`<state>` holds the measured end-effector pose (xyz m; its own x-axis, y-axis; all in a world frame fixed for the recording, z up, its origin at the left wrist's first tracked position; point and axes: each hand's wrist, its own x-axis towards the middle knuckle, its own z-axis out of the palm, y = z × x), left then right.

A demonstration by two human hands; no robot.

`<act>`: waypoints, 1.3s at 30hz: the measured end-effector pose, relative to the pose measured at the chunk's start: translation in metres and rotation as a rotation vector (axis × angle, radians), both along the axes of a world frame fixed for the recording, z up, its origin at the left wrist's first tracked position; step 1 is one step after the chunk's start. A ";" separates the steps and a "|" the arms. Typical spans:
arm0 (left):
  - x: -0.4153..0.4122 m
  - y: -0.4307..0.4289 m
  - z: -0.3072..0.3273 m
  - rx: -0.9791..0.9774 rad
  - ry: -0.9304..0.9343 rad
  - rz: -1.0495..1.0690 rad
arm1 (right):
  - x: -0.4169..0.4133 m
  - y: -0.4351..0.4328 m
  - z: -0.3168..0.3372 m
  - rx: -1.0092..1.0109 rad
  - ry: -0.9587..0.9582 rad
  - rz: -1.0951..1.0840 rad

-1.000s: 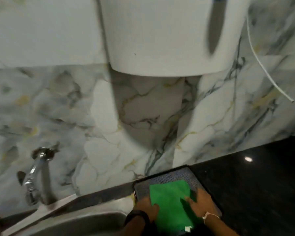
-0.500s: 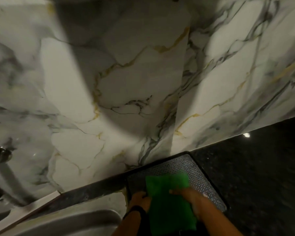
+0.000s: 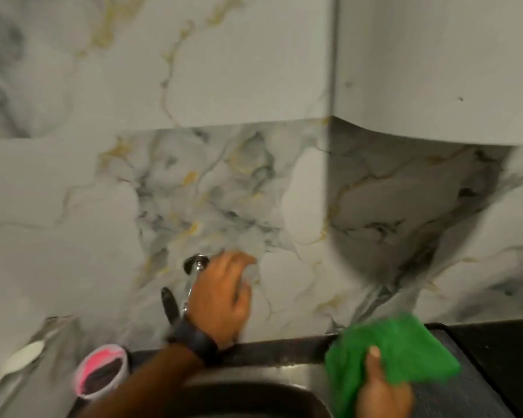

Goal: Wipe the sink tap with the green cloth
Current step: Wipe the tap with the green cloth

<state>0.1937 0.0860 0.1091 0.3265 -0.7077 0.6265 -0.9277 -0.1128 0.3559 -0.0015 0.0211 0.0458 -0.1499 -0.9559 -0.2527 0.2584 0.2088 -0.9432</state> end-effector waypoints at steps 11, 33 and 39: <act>0.241 -0.002 0.114 0.050 -1.276 0.066 | 0.229 0.045 0.042 -0.940 1.157 0.772; 0.252 -0.012 0.108 -0.075 -1.374 0.076 | 0.242 0.022 -0.025 0.190 -0.297 0.806; 0.252 -0.012 0.108 -0.092 -1.359 0.068 | 0.253 0.045 0.047 -0.888 1.210 0.854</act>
